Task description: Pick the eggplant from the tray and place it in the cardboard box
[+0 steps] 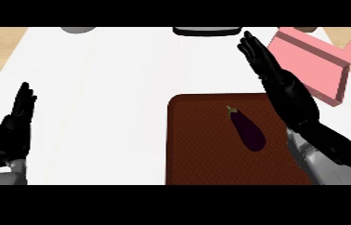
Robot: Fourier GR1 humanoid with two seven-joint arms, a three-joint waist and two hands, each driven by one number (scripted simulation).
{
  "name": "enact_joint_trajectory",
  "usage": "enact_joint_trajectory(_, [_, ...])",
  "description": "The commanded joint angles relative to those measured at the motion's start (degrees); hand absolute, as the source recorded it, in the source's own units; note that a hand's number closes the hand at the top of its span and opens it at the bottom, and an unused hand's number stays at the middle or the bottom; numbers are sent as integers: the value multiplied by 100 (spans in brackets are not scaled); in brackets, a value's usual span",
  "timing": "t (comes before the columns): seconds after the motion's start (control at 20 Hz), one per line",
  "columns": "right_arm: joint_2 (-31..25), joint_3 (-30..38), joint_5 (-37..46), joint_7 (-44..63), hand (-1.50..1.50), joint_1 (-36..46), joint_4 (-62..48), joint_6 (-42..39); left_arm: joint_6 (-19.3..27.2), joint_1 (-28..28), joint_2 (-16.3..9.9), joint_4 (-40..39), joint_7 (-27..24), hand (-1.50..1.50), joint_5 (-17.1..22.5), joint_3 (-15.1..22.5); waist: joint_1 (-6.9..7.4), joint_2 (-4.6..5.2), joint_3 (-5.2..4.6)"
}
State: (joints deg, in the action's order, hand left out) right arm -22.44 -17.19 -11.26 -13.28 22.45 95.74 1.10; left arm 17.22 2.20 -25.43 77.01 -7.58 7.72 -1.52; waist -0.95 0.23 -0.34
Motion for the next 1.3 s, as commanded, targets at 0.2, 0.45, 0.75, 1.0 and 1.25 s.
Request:
enact_joint_trajectory(0.2, [-236, -460, 732, 1514, -150, -1179, -964, 605, -868, 524, 254, 621, 164, 0, -268, 1229, -288, 6, 24])
enact_joint_trajectory(0.45, [-1630, -714, 2905, 1281, -150, -1177, -1280, 1102, -1148, 472, 450, 702, 245, 0, -149, 1544, -416, -75, -27])
enact_joint_trajectory(0.75, [-2171, -1508, 4941, 2052, -150, -1506, -320, 1687, -1179, 751, 735, 737, 580, 0, -266, 1909, -257, -120, 7])
enact_joint_trajectory(1.0, [-2673, -1605, 5596, 3890, -150, -1759, 1490, 648, -1292, 846, 695, 958, 914, 0, -242, 1912, -127, -104, 12])
enact_joint_trajectory(1.25, [-2476, -1937, 4946, 5526, -150, -1564, 2888, -1284, -1270, 1083, 793, 1070, 1171, 0, -300, 1958, -28, -86, 7])
